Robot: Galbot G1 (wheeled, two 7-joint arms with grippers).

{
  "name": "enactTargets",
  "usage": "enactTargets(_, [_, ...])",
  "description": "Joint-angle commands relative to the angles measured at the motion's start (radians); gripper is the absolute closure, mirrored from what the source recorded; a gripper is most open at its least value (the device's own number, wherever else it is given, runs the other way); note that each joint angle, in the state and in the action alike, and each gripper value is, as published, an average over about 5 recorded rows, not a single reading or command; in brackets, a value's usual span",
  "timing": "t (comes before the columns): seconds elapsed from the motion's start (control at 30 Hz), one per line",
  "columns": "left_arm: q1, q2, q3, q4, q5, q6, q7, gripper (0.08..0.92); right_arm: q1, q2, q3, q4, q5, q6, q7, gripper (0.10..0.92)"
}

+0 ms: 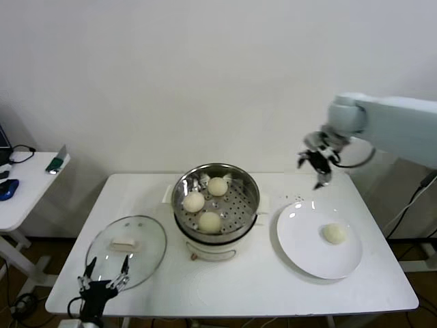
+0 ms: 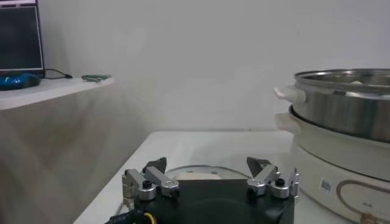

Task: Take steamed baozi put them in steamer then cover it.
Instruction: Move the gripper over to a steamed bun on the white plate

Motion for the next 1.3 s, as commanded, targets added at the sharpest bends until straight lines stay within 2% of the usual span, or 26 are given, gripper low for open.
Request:
enactTargets(0.03, [0.001, -0.003, -0.005, 0.001, 0.0, -0.001, 0.0, 0.177, -0.238, -0.173, 0.126, -0.045, -0.074, -0.073, 0.005, 0.203])
enactTargets(0.47, [0.01, -0.009, -0.01, 0.006, 0.008, -0.001, -0.001, 0.177, -0.528, -0.114, 0.332, -0.177, -0.192, -0.08, 0.023, 0.203])
enactTargets(1.07, [0.014, -0.011, -0.008, 0.012, 0.015, -0.002, -0.002, 0.177, -0.646, -0.007, 0.437, -0.317, -0.234, -0.069, 0.044, 0.208])
enactTargets(1.17, [0.013, -0.011, -0.009, 0.01, 0.014, -0.002, -0.002, 0.177, -0.635, -0.008, 0.43, -0.31, -0.234, -0.069, 0.038, 0.237])
enactTargets(1.3, [0.012, -0.012, -0.01, 0.009, 0.013, -0.001, -0.002, 0.177, -0.602, -0.017, 0.405, -0.297, -0.232, -0.071, 0.028, 0.322])
